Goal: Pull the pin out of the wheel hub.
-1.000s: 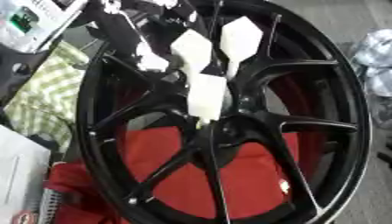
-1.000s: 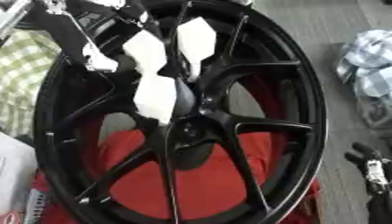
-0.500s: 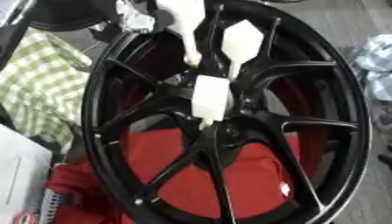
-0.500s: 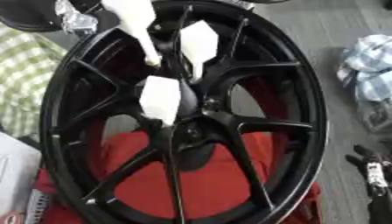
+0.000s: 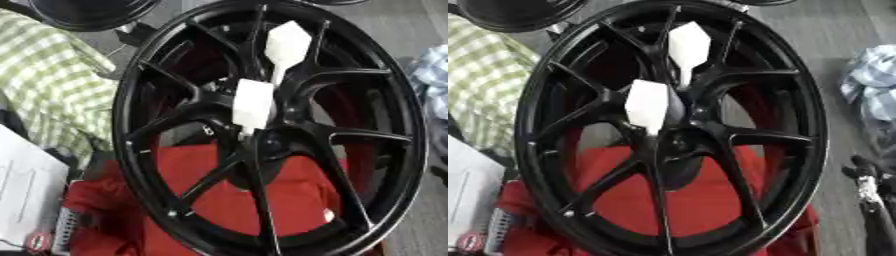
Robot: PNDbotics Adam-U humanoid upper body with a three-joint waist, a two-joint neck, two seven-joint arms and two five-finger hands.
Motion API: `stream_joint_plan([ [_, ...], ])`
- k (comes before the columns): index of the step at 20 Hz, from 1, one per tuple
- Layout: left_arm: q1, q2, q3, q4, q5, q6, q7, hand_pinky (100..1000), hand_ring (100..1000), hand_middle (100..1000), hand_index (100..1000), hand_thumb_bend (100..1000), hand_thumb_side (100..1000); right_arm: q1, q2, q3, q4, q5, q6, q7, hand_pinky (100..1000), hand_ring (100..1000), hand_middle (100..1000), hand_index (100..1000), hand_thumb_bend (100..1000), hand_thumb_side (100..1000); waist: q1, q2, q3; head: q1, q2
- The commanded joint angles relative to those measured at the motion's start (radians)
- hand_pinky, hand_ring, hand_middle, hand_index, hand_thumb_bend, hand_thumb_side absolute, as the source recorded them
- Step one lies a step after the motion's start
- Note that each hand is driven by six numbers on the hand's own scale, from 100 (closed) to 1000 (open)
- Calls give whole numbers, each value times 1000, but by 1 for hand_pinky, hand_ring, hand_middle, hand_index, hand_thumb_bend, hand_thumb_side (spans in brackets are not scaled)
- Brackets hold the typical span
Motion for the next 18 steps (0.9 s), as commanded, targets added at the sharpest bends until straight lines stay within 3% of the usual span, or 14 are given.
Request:
stream_joint_plan([
  [1,98,124,104,-26,51,-23,94,510,471,230,408,100,291,8,-14,-19,-24,-35,-13,-4,1000,825,832,803,100,646,-9,-36,8,-22,9],
  [7,374,209,193,-133,79,-18,258,539,497,278,463,100,278,9,-26,-29,-24,-76,-29,6,1000,825,832,803,100,598,-25,-46,21,-34,3],
  [10,487,218,234,-146,23,-7,295,592,571,440,634,100,272,9,-20,-33,-24,-79,-35,7,1000,825,832,803,100,601,-33,-43,22,-36,-3],
  [13,589,212,279,-141,-13,6,355,643,661,552,743,100,274,8,-10,-36,-24,-77,-37,3,1000,825,832,803,100,601,-39,-38,23,-40,-4],
  [14,615,209,291,-135,-20,11,371,680,748,670,815,100,350,8,-7,-36,-24,-77,-38,2,1000,826,832,803,100,601,-41,-37,23,-41,-5],
  [15,637,204,301,-125,-27,17,379,719,810,790,911,100,635,7,-5,-37,-24,-76,-38,1,1000,826,832,803,100,599,-41,-36,23,-42,-5],
  [16,653,200,308,-115,-32,23,378,744,842,841,955,100,845,7,-5,-37,-24,-75,-38,0,1000,827,833,804,100,602,-42,-35,23,-42,-5],
  [18,680,192,321,-92,-35,37,365,748,845,845,957,101,901,6,-6,-35,-24,-73,-34,2,1000,827,832,804,100,608,-40,-35,24,-40,-4],
])
